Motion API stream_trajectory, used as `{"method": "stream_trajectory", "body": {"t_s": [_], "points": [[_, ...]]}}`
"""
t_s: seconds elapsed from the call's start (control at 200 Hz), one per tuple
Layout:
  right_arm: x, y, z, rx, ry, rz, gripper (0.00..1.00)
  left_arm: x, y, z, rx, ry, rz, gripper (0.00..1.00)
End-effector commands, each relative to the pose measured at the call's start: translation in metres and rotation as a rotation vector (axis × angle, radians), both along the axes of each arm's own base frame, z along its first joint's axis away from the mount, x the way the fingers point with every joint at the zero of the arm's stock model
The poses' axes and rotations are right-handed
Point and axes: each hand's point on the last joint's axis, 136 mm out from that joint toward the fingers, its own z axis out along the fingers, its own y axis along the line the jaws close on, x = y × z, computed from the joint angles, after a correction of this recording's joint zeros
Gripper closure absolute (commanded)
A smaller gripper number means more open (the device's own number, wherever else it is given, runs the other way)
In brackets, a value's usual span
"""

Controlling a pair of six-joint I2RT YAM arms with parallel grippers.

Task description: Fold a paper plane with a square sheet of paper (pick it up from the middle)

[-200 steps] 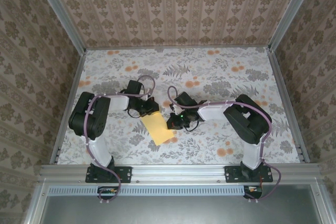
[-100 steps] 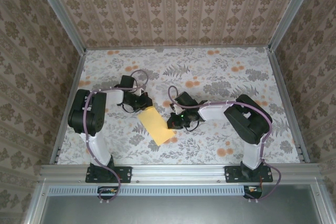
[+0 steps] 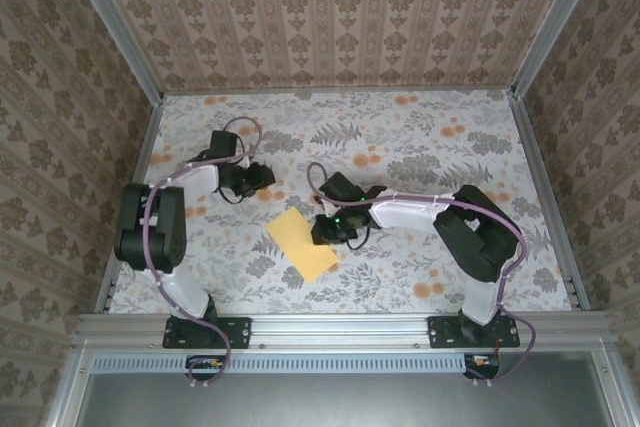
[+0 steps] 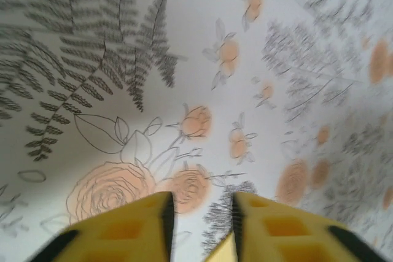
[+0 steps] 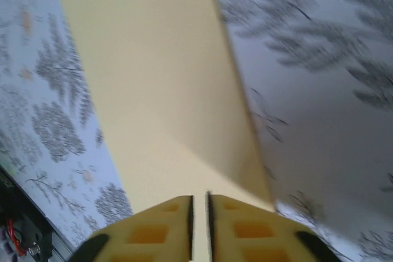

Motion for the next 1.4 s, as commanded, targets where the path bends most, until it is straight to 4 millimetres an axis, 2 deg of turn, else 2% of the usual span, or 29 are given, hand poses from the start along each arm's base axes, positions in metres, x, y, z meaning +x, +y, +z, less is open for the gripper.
{"method": "stream_trajectory", "body": {"t_s": [0.0,0.04,0.175,0.295,0.415,0.53,0.615,0.75,0.89,0.94,1.135,1.2,1.395], "points": [[0.015,0.008,-0.002,-0.075,-0.060,0.012,0.75,-0.014,0.021,0.015,0.053,-0.004,0.089,0.55],[0.018,0.013,-0.005,-0.080,-0.058,0.014,0.74,-0.019,0.027,0.017,0.053,-0.002,0.115,0.49],[0.028,0.029,-0.014,-0.081,-0.043,0.020,0.73,-0.037,0.048,0.024,0.045,-0.011,0.200,0.37],[0.034,0.032,-0.025,-0.109,-0.029,0.004,0.73,-0.051,0.060,0.028,0.045,-0.011,0.242,0.26],[0.043,0.018,-0.035,-0.160,-0.024,-0.061,0.73,-0.061,0.061,0.033,0.036,-0.014,0.242,0.18],[0.054,-0.009,-0.045,-0.220,-0.014,-0.164,0.73,-0.067,0.053,0.037,0.006,-0.014,0.205,0.14],[0.061,-0.033,-0.049,-0.259,-0.011,-0.255,0.73,-0.074,0.041,0.036,-0.016,0.002,0.155,0.07],[0.070,-0.074,-0.052,-0.298,0.012,-0.428,0.72,-0.088,0.019,0.029,-0.014,0.041,0.092,0.04],[0.077,-0.109,-0.050,-0.288,0.032,-0.587,0.72,-0.102,-0.015,0.022,-0.038,0.077,0.032,0.04],[0.080,-0.112,-0.043,-0.255,0.030,-0.605,0.71,-0.108,-0.028,0.019,-0.052,0.090,0.011,0.04],[0.093,-0.104,-0.003,-0.124,-0.031,-0.540,0.68,-0.125,-0.073,0.011,-0.100,0.145,-0.059,0.06],[0.091,-0.105,-0.002,-0.127,-0.022,-0.520,0.68,-0.128,-0.085,0.010,-0.116,0.153,-0.071,0.07],[0.081,-0.111,-0.017,-0.144,0.027,-0.508,0.69,-0.142,-0.120,0.004,-0.129,0.197,-0.114,0.11]]}}
